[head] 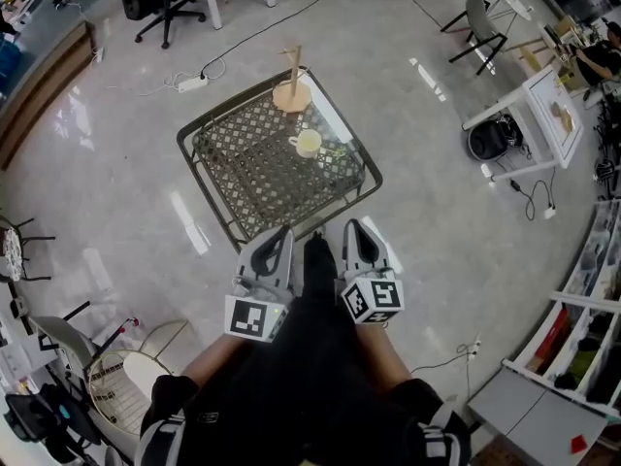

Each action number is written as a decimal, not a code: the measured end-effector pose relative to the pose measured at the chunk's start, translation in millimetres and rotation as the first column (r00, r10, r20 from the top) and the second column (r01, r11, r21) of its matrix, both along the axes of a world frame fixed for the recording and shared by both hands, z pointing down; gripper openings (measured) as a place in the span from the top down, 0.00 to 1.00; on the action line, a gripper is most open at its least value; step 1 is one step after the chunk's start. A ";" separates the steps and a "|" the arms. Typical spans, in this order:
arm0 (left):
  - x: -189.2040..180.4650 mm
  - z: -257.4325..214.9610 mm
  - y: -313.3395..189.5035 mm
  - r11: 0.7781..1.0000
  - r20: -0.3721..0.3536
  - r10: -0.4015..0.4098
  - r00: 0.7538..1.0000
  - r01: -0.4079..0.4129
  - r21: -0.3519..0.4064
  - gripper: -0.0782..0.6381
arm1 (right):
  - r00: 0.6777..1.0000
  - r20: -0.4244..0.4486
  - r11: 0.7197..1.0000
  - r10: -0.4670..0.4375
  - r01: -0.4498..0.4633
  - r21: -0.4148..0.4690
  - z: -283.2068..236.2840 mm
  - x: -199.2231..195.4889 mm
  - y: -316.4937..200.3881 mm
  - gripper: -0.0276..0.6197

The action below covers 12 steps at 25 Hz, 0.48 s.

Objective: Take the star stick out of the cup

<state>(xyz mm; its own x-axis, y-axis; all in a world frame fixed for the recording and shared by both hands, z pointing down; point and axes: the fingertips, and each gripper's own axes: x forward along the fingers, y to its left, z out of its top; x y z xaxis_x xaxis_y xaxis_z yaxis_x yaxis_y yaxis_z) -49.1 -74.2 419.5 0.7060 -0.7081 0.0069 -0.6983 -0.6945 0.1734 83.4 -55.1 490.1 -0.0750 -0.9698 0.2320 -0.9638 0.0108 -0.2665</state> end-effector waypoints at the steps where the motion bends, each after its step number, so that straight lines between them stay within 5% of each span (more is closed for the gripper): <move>1: 2.4 -0.5 -7.3 1.000 -0.006 -0.004 1.000 0.004 0.000 0.87 | 1.000 0.005 1.000 0.001 -0.001 -0.004 2.4 3.1 -7.8 0.94; 12: 36.9 3.3 -100.4 0.999 0.024 -0.041 0.999 0.041 -0.006 0.87 | 0.998 0.063 0.995 0.000 0.006 -0.104 43.9 45.6 -108.5 0.94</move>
